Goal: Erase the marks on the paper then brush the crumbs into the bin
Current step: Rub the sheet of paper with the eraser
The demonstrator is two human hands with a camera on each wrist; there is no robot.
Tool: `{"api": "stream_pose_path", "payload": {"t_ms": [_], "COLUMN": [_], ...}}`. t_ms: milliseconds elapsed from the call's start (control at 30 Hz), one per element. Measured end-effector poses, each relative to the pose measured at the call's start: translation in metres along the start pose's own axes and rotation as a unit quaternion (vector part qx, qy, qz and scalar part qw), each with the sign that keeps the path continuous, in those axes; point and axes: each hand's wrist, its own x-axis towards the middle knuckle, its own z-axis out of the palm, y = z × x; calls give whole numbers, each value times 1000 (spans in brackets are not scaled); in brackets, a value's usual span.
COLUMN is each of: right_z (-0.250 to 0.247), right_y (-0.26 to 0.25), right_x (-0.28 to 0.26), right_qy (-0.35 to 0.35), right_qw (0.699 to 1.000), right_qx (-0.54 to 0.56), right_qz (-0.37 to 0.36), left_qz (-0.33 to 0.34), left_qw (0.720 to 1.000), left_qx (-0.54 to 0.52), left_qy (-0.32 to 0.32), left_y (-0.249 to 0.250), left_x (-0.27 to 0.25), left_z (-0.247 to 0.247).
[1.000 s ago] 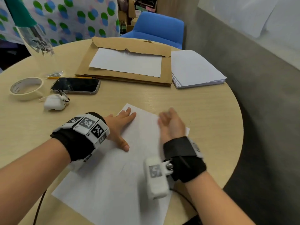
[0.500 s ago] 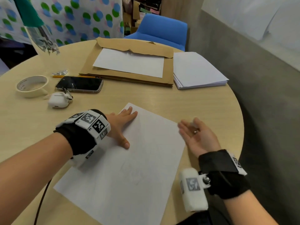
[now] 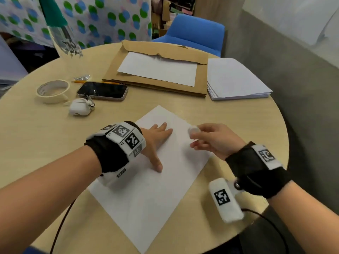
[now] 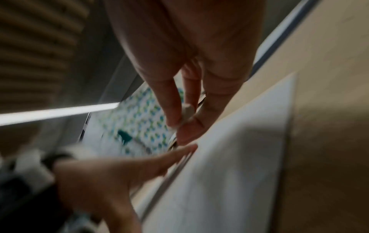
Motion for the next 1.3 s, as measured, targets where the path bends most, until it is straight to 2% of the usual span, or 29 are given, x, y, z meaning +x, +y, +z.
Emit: {"api": "stream_pose_path", "payload": {"t_ms": [100,167,233,300,367,467,533,600,633,667,800,833,1000,1033,1133,1167,1233,1300], "right_z": [22,31,39,50,63,71,60,46,46,52,88,86,60,64,79,78,68,56], "right_y": [-8,-13,-18,-20,-14,-7,-17,-26,-26,-25,-6,-9,-22,-18,-4,-4,-12,-19], "right_x": [15,25,32,31,19,0,9,26,30,30,9,9,26,22,3,0,7,22], "right_qy": [-58,-63,-25,11,-23,-108,-71,17,40,40,-70,-74,29,22,-70,-79,-49,14], "right_qw": [981,960,924,871,840,830,829,849,853,851,838,835,844,841,837,839,834,839], "right_qx": [-186,-273,-380,-483,-530,-534,-545,-521,-513,-517,-529,-534,-529,-532,-530,-525,-538,-536], "right_qz": [3,1,-43,-94,-119,-115,-106,-89,-84,-88,-113,-113,-87,-96,-117,-116,-108,-96], "left_qz": [9,19,23,28,32,26,29,29,29,28,19,22,25,24,19,19,22,19], "left_qw": [1000,999,999,999,998,999,999,998,998,998,997,997,998,997,996,997,997,998], "left_qx": [6,5,8,6,2,17,18,14,11,11,26,24,24,26,30,28,27,26], "left_qy": [21,34,39,41,44,44,41,44,47,52,71,69,60,64,76,76,67,61], "left_y": [-4,-7,-9,-10,-9,-8,-9,-10,-10,-10,-8,-9,-9,-8,-5,-5,-6,-7], "left_x": [4,5,5,5,6,7,7,7,8,9,12,13,11,12,11,10,11,10], "left_z": [4,6,7,8,9,11,11,11,12,13,17,18,16,16,17,17,17,17]}}
